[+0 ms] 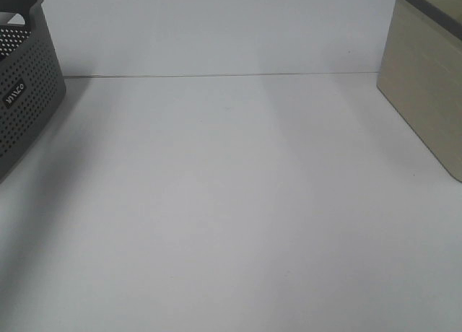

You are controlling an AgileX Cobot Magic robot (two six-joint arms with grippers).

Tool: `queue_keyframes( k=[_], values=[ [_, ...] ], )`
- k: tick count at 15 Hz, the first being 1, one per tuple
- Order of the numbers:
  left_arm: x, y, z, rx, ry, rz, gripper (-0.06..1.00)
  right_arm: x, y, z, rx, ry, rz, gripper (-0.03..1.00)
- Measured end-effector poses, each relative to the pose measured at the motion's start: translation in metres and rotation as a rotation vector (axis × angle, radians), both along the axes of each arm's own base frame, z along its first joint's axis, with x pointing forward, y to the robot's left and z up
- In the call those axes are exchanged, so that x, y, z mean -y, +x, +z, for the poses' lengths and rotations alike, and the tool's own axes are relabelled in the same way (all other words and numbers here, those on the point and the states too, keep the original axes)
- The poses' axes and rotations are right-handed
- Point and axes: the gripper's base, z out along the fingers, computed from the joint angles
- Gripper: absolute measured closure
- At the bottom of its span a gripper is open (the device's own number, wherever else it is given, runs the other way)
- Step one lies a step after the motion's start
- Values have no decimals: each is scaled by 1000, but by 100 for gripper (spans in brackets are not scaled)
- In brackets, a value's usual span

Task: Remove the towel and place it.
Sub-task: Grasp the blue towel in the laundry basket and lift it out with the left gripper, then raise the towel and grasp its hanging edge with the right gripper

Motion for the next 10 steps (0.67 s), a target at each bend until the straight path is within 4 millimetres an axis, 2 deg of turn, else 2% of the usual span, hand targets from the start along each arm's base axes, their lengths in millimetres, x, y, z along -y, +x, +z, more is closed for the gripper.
queue_keyframes(
  k=[2, 4, 10],
  values=[
    [22, -26, 23, 64, -27, -69, 94, 0, 0, 0, 0, 0, 0, 22],
    [54, -45, 38, 111, -38, -180, 94, 0, 0, 0, 0, 0, 0, 22],
    [117, -54, 36, 98, -116, -353, 94, -3, 1, 1, 11, 31, 20, 22]
  ],
)
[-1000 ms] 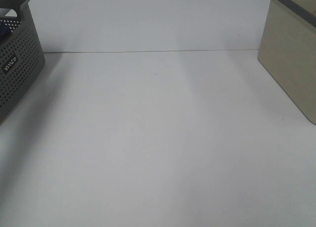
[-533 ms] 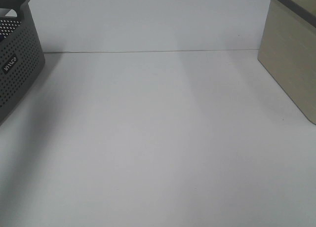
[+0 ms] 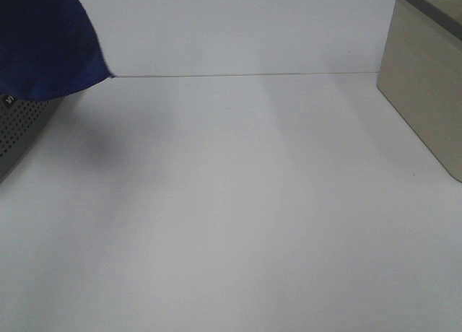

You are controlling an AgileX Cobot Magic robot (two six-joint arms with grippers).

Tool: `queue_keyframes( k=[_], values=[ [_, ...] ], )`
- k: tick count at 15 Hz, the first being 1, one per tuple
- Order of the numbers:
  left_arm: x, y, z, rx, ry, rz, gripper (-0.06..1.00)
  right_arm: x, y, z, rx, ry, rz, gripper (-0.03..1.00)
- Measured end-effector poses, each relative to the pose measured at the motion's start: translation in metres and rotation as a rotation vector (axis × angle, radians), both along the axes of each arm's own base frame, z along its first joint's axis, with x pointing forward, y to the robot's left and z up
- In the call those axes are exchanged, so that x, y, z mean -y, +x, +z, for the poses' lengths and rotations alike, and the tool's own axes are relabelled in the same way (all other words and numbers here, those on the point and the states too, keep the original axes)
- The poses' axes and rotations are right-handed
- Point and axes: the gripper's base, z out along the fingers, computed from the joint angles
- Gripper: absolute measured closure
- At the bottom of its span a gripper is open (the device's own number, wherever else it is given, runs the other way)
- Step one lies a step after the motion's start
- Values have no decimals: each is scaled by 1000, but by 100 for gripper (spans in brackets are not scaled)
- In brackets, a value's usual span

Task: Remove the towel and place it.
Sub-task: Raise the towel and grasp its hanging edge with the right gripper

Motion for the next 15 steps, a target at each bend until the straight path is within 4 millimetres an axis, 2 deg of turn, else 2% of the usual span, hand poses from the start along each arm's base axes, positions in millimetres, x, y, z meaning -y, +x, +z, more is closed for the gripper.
queue_keyframes(
  k=[3, 6, 7, 8, 9, 12, 14, 15],
  values=[
    [25, 4, -8, -26, -30, -50, 94, -9, 13, 4, -41, 17, 108, 22],
    [62, 14, -21, -32, -68, -114, 94, -22, 44, 20, 26, 57, 239, 22],
    [72, 17, -26, -35, -67, -137, 94, -26, 58, 23, 40, 79, 270, 22],
    [92, 18, -32, -35, -69, -186, 94, -32, 89, 25, 49, 101, 337, 22],
    [97, 17, -33, -28, -75, -199, 94, -33, 96, 24, 49, 105, 352, 22],
    [121, 8, -32, -1, -95, -274, 94, -46, 144, 11, 38, 151, 497, 22],
    [134, -2, -32, -6, -103, -315, 94, -55, 172, 1, 88, 194, 598, 22],
    [137, -4, -32, -7, -106, -323, 94, -57, 179, -3, 101, 217, 617, 22]
  ],
)
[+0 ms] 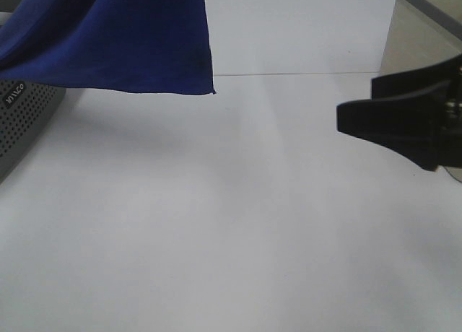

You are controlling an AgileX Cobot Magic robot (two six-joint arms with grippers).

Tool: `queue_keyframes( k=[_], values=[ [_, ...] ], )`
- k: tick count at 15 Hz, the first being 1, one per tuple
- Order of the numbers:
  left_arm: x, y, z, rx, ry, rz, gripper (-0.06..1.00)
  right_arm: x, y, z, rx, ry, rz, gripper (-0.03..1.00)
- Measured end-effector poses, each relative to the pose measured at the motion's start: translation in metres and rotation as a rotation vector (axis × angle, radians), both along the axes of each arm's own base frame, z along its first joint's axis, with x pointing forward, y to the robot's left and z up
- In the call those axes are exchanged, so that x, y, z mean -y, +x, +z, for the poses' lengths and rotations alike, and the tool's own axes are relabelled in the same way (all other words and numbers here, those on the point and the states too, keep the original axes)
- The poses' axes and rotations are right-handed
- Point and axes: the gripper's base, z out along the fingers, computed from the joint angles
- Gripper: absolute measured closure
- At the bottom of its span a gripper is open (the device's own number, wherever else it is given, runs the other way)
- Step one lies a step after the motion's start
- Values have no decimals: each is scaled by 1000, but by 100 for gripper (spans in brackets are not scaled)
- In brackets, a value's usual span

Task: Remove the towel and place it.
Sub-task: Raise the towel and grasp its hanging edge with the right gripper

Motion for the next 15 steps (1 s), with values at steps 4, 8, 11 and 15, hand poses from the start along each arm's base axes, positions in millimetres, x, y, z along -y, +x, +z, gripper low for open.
queue_keyframes(
  k=[4, 8, 11, 15],
  values=[
    [17, -11, 4, 5, -72, -57, 94, -28, 67, -40, -29, 118, 269, 22],
    [20, -13, 4, -20, -107, -74, 94, -66, 103, -45, -27, 120, 391, 22],
    [20, -13, 4, -24, -111, -77, 94, -89, 118, -50, -20, 85, 423, 22],
    [20, -13, 4, -24, -111, -77, 94, -105, 139, -64, -56, 59, 411, 22]
  ],
)
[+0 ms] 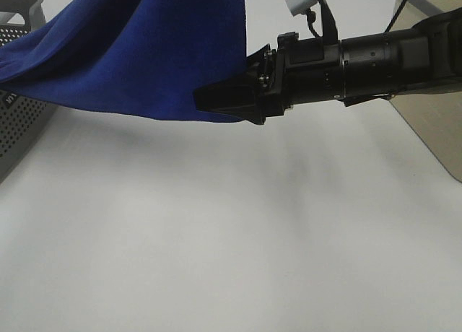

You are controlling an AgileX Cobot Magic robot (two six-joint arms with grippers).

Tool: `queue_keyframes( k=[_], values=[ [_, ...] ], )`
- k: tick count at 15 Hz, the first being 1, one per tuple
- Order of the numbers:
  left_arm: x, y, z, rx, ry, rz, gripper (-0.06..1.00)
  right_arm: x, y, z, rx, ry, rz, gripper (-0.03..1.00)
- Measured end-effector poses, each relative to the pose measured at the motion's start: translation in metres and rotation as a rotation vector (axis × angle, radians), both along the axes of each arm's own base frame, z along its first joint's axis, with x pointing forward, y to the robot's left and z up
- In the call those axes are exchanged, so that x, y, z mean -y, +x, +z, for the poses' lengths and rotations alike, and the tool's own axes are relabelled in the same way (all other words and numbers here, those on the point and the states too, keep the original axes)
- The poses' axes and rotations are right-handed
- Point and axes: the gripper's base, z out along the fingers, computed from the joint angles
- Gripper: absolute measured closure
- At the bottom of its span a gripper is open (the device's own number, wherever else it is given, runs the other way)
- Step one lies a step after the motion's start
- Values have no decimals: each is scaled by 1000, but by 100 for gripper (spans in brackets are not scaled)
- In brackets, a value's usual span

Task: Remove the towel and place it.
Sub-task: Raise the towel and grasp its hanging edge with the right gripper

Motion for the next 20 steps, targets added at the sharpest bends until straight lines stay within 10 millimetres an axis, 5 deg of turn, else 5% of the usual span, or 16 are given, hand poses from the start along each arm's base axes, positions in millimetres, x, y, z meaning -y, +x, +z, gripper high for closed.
queue_keyframes(
  k=[4, 10, 20],
  values=[
    [0, 0, 0, 0, 0, 0, 94, -1, 1, -1, -16, 7, -1, 30],
    [0, 0, 0, 0, 0, 0, 94, -1, 1, -1, -22, 10, -1, 88],
    [0, 0, 0, 0, 0, 0, 94, -2, 3, 6, -323, -47, -15, 95]
  ],
)
